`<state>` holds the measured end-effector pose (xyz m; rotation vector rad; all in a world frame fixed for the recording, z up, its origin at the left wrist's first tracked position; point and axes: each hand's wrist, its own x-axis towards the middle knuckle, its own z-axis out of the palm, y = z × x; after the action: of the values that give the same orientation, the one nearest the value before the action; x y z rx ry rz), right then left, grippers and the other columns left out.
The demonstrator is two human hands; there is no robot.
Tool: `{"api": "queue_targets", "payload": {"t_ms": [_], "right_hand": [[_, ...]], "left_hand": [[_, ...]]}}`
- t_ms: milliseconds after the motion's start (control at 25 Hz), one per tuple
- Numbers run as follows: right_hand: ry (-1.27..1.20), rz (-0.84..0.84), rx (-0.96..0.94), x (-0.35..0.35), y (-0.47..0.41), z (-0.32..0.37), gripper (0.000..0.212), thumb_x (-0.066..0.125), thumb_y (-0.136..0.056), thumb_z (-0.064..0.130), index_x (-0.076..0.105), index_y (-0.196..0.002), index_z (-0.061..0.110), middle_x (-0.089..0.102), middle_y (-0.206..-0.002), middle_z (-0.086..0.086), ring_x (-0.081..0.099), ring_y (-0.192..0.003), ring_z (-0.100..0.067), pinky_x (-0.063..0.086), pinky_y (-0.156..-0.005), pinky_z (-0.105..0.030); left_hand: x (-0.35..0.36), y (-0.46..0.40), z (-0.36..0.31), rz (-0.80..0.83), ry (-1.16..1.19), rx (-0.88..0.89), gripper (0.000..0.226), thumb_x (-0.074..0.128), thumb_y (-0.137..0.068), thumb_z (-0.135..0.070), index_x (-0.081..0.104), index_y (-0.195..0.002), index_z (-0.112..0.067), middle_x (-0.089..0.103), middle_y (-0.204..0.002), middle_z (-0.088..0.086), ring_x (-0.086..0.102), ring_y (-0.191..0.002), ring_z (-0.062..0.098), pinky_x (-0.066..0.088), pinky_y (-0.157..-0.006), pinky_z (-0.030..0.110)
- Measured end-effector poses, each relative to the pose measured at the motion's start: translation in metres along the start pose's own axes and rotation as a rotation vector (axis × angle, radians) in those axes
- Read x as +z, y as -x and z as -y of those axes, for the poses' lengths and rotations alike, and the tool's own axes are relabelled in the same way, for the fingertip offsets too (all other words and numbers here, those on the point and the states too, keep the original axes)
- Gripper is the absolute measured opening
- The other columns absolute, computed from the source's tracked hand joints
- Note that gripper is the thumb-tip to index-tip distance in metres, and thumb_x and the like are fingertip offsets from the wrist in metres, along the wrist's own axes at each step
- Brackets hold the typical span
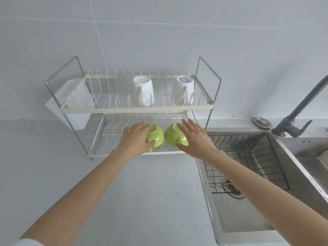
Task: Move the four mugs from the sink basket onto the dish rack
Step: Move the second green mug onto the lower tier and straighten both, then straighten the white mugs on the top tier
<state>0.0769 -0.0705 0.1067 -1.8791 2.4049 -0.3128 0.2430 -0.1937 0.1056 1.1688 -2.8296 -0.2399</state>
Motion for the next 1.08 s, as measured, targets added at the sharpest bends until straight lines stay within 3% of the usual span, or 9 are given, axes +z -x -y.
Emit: {"api": "queue_targets", "payload": {"t_ms": [160,320,480,640,880,1080], "right_hand": [[0.007,-0.073,-0.050,-0.023,0.021,0.007,0.067,0.051,-0.088,0.040,0.019,-0.144,0.021,0.019,-0.156,-0.002,0.010,-0.145,-0.018,0.006,-0.118,-0.033],[-0.018,-0.189,-0.074,-0.049,0.035,0.013,0.059,0.054,-0.087,0.038,0.032,-0.139,0.021,0.040,-0.146,0.000,0.027,-0.139,-0.017,0.020,-0.113,-0.030],[-0.033,-0.317,-0.092,-0.077,0.033,0.021,0.051,0.055,-0.086,0.037,0.042,-0.133,0.023,0.055,-0.130,0.002,0.043,-0.126,-0.019,0.037,-0.098,-0.032],[-0.043,-0.363,-0.087,-0.104,0.013,0.020,0.047,0.052,-0.088,0.036,0.042,-0.132,0.023,0.055,-0.127,0.002,0.045,-0.119,-0.020,0.041,-0.084,-0.032],[-0.065,-0.315,0.002,-0.124,-0.024,0.009,0.046,0.050,-0.090,0.032,0.039,-0.133,0.025,0.049,-0.131,0.001,0.048,-0.111,-0.022,0.037,-0.073,-0.030],[-0.047,-0.213,0.048,-0.127,-0.058,0.004,0.047,0.048,-0.090,0.030,0.037,-0.135,0.023,0.044,-0.139,-0.002,0.047,-0.120,-0.024,0.041,-0.082,-0.033]], "left_hand": [[-0.029,0.021,-0.008,-0.075,-0.004,0.026,0.059,0.049,-0.084,-0.044,0.033,-0.135,-0.021,0.041,-0.143,0.003,0.039,-0.129,0.025,0.034,-0.102,0.040],[-0.059,0.035,-0.016,-0.141,0.013,0.044,0.049,0.048,-0.085,-0.044,0.043,-0.128,-0.024,0.050,-0.134,0.000,0.046,-0.123,0.023,0.041,-0.093,0.039],[-0.088,0.037,-0.024,-0.280,0.030,0.088,0.042,0.047,-0.085,-0.041,0.048,-0.124,-0.023,0.057,-0.127,-0.001,0.051,-0.116,0.024,0.043,-0.087,0.037],[-0.116,0.024,-0.025,-0.410,0.084,0.115,0.036,0.047,-0.086,-0.036,0.052,-0.119,-0.022,0.059,-0.123,0.000,0.054,-0.112,0.024,0.044,-0.082,0.038],[-0.137,-0.018,-0.018,-0.363,0.061,0.088,0.039,0.047,-0.086,-0.034,0.048,-0.122,-0.020,0.055,-0.127,0.001,0.051,-0.116,0.024,0.042,-0.085,0.037],[-0.137,-0.050,-0.007,-0.226,0.024,0.025,0.044,0.046,-0.087,-0.036,0.042,-0.127,-0.020,0.047,-0.133,0.004,0.044,-0.122,0.025,0.040,-0.090,0.038]]}}
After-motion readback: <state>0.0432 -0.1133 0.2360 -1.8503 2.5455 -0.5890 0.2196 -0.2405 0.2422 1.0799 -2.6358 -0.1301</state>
